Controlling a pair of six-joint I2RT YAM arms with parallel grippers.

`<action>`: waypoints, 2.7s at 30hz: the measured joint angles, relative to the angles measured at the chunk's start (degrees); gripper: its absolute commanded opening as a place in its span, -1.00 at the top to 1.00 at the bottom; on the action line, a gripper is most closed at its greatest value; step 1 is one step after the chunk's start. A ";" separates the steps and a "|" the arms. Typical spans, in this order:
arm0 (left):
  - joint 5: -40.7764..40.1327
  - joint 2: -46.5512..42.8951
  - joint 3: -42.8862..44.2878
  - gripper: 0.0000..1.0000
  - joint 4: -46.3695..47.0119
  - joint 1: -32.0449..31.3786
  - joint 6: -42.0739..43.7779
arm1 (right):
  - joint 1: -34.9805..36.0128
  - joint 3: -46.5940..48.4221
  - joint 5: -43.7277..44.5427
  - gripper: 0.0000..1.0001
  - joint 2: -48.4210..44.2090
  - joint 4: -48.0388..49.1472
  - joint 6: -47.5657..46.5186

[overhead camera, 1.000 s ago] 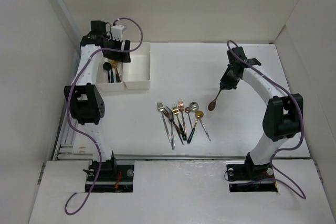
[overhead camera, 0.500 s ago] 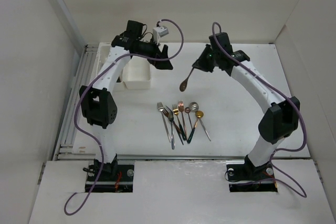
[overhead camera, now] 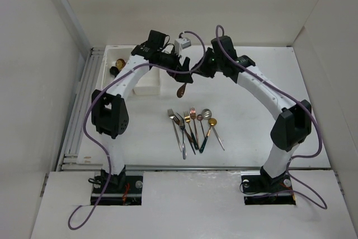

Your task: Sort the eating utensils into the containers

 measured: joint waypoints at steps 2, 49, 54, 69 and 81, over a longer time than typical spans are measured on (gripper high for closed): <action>-1.27 0.00 -0.90 -0.63 -0.02 -0.39 0.24 | 0.09 0.00 -0.20 1.00 0.00 0.33 0.61; -57.42 11.39 -1.07 -0.40 6.73 23.30 -9.75 | 7.13 -26.58 0.94 -0.35 -7.30 -18.45 -11.34; -58.29 8.63 -1.33 -0.43 6.54 23.28 -9.81 | 7.89 -27.06 0.63 -0.28 -4.68 -18.01 -11.15; -54.93 -7.21 -3.04 -0.45 5.73 23.26 -9.86 | 11.17 -29.79 -1.20 0.57 3.06 -16.81 -10.67; -49.79 -8.22 -4.37 -0.47 1.66 23.23 -9.20 | 11.19 -29.31 0.13 1.00 2.73 -17.81 -8.98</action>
